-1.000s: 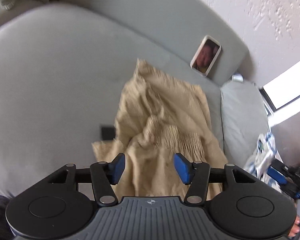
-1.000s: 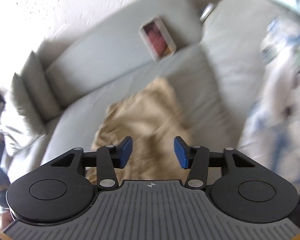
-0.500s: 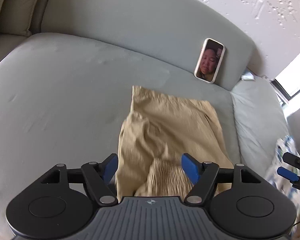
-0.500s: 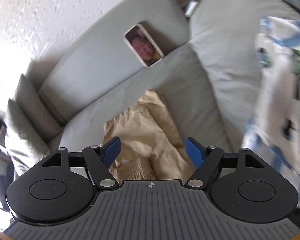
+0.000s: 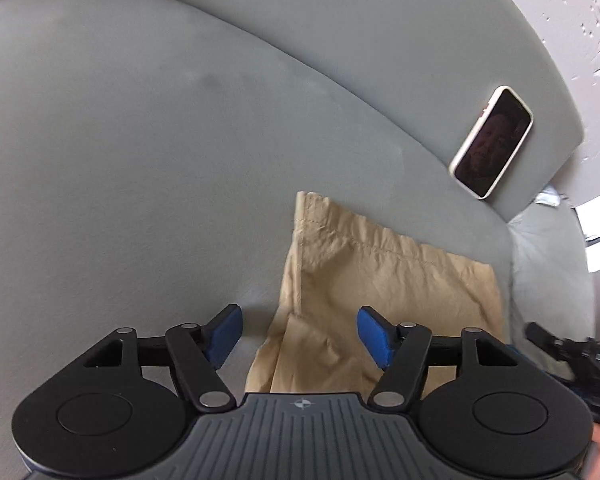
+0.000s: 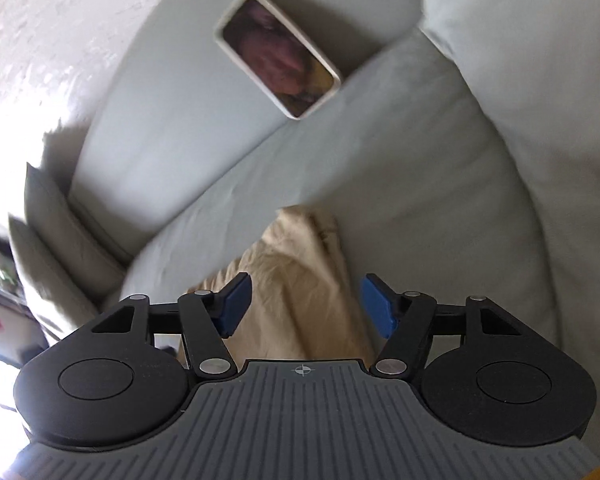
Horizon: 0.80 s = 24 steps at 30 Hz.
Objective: Fold clothes
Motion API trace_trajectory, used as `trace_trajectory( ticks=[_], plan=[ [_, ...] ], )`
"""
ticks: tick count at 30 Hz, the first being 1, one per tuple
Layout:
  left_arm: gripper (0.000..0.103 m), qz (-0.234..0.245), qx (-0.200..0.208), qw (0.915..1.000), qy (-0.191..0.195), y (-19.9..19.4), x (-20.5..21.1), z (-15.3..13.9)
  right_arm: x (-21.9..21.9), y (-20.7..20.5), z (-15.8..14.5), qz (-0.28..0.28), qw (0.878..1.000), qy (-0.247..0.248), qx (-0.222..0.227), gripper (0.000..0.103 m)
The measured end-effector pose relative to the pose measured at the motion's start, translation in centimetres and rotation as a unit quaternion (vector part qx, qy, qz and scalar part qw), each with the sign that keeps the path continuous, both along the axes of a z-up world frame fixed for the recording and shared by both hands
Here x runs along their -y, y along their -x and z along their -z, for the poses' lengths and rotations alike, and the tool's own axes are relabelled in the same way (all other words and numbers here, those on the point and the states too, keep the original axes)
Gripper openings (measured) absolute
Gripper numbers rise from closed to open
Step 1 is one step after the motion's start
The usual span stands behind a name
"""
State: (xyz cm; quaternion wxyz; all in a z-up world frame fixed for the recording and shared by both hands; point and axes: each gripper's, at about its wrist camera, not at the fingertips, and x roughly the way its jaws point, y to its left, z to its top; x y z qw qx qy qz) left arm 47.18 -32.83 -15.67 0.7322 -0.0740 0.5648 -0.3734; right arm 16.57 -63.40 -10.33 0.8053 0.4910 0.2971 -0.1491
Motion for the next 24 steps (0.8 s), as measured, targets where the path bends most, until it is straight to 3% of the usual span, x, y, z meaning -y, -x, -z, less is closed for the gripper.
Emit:
trace_trajectory(
  ticks=[6,8,11,12,14,15,16,19,24],
  plan=[
    [0.063,0.027,-0.038,0.9968,0.064,-2.0,1.1,1.3,3.1,-1.5,3.9,-0.003,0.996,-0.08,0.045,0.062],
    [0.063,0.026,-0.049,0.9958,0.073,-2.4,1.8,1.6,3.6,-2.4,4.6,-0.009,0.994,-0.095,0.05,0.054],
    [0.063,0.023,-0.052,0.9952,0.08,-2.3,2.5,1.7,3.6,-4.2,5.0,-0.026,0.994,-0.093,0.047,0.05],
    [0.06,0.027,-0.044,0.9958,0.076,-2.2,2.7,1.5,3.5,-4.9,5.0,-0.031,0.995,-0.087,0.044,0.05],
    [0.036,0.035,-0.017,0.9977,0.054,-1.7,2.8,1.0,2.9,-6.1,4.8,-0.039,0.996,-0.068,0.033,0.042],
    [0.018,0.039,-0.004,0.9983,0.044,-1.4,2.7,0.7,2.5,-6.5,4.5,-0.039,0.998,-0.054,0.023,0.022],
    [0.011,0.04,0.001,0.9982,0.044,-1.3,2.4,0.4,2.1,-6.9,4.3,-0.039,0.998,-0.039,0.013,0.009],
    [0.004,0.04,0.011,0.9963,0.076,-0.5,1.0,-1.0,0.6,-6.5,2.8,-0.04,0.999,-0.001,0.017,0.006],
    [0.003,0.059,0.052,0.9911,0.107,2.1,-1.6,-5.4,-2.9,-3.9,-2.1,-0.061,0.996,0.045,0.054,0.005]
  ],
)
